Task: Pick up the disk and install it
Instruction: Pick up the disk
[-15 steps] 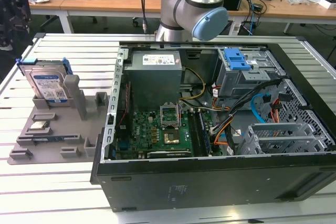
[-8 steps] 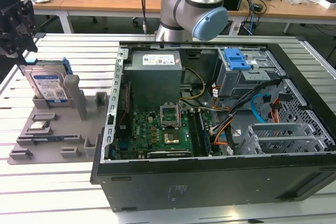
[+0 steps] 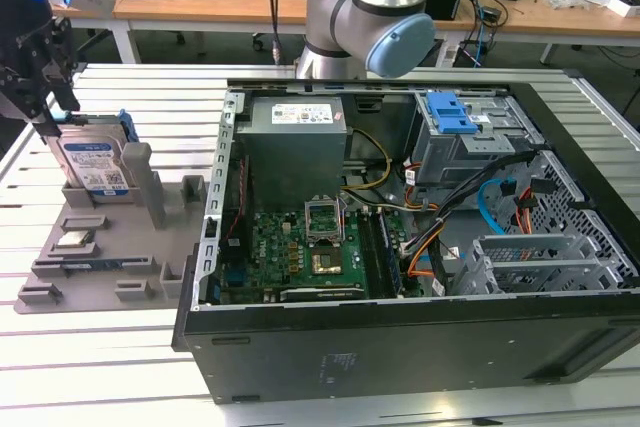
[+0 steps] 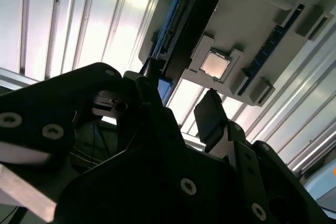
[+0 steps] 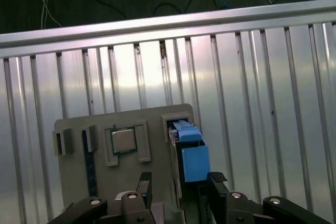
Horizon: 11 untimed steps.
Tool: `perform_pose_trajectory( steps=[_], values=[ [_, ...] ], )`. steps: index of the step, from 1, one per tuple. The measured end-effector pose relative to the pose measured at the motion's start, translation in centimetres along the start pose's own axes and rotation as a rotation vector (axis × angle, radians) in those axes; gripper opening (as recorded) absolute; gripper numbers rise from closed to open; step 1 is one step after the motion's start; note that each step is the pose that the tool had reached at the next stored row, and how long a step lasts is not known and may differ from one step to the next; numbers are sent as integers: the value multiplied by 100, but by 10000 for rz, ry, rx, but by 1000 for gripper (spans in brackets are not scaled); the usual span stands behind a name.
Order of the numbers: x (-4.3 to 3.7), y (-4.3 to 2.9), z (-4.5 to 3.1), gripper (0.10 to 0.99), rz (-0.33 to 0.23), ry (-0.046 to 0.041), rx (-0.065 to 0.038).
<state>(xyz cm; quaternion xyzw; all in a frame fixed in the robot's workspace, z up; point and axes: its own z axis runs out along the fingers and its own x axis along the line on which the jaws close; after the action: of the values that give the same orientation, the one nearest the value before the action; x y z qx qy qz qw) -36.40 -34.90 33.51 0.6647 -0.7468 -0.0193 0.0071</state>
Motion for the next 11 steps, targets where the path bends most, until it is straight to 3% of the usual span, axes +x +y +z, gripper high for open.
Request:
perform_pose_trajectory(
  steps=[2,5,11],
  values=[
    [-71,7,20,541,-161,6,-2],
    [-112,4,79,541,-403,27,-4],
    [-130,-1,216,541,-490,39,-6]
  ],
)
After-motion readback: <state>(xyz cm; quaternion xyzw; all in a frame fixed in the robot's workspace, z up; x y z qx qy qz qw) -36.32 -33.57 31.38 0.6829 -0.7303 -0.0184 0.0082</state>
